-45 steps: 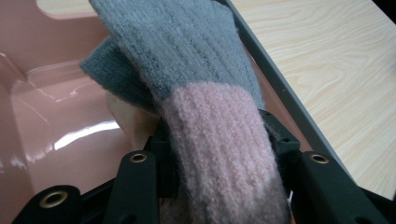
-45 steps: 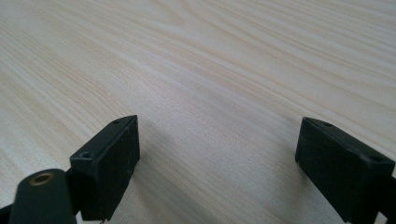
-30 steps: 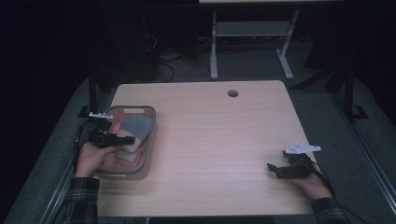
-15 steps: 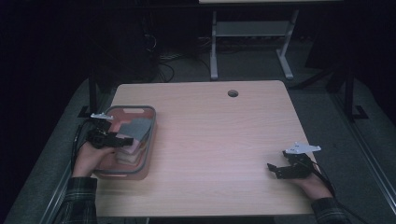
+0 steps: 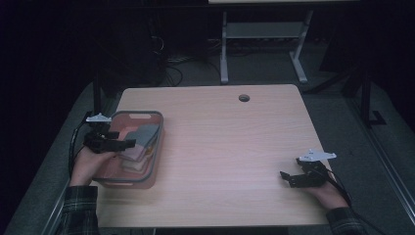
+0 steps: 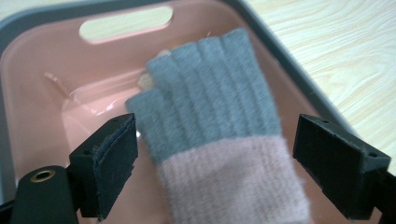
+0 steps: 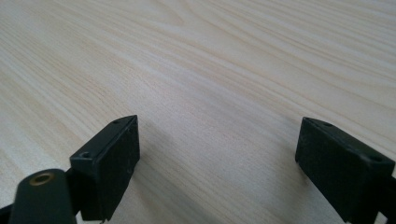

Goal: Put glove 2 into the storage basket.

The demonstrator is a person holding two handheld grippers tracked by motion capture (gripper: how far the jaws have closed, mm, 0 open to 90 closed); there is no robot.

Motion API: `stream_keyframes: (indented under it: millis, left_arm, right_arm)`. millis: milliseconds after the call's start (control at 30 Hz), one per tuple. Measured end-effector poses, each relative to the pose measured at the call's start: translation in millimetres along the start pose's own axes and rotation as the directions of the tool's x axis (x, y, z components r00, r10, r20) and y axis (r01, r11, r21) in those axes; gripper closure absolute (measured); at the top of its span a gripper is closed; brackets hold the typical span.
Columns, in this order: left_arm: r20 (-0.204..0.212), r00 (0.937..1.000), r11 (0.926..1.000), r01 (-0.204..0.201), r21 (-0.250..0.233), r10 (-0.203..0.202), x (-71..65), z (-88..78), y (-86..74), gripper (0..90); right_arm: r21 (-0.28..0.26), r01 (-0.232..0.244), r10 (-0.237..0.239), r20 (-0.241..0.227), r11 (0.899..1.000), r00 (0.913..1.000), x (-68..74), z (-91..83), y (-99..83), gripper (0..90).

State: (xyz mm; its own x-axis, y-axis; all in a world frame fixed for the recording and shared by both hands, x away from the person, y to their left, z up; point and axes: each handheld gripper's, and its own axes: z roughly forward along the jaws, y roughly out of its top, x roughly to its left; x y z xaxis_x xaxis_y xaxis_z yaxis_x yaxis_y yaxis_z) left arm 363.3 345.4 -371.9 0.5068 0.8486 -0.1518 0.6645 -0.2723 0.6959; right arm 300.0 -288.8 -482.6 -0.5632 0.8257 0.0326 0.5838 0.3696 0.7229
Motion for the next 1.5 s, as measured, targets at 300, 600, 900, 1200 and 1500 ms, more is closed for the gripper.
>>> stream_keyframes:
  millis: [300, 600, 900, 1200, 1500]
  left_arm:
    - [0.07, 0.9973, 0.9994, -0.02, -0.03, 0.022, -15.8, 2.2, 9.2, 13.6]
    - [0.121, 0.9911, 0.9978, -0.052, -0.041, 0.057, -35.8, 9.1, 18.0, 13.6]
    - [0.172, 0.9814, 0.9959, -0.078, -0.046, 0.085, -57.7, 19.2, 27.0, 13.6]
    - [0.214, 0.9688, 0.9917, -0.116, -0.055, 0.125, -83.8, 32.1, 32.3, 13.6]
    - [0.262, 0.951, 0.9859, -0.148, -0.078, 0.164, -104.0, 43.3, 33.2, 13.6]
  right_arm:
    - [0.0, -0.001, 0.001, 0.0, 1.0, 1.0, 0.0, 0.0, 0.0, 13.3]
    - [0.0, 0.0, 0.0, 0.0, 1.0, 1.0, 0.0, 0.0, 0.0, 13.3]
    - [0.0, -0.001, 0.001, 0.0, 1.0, 1.0, 0.0, 0.0, 0.0, 13.3]
    - [0.0, -0.001, 0.001, 0.0, 1.0, 1.0, 0.0, 0.0, 0.0, 13.3]
    - [0.0, -0.001, 0.001, 0.0, 1.0, 1.0, 0.1, 0.0, 0.0, 13.3]
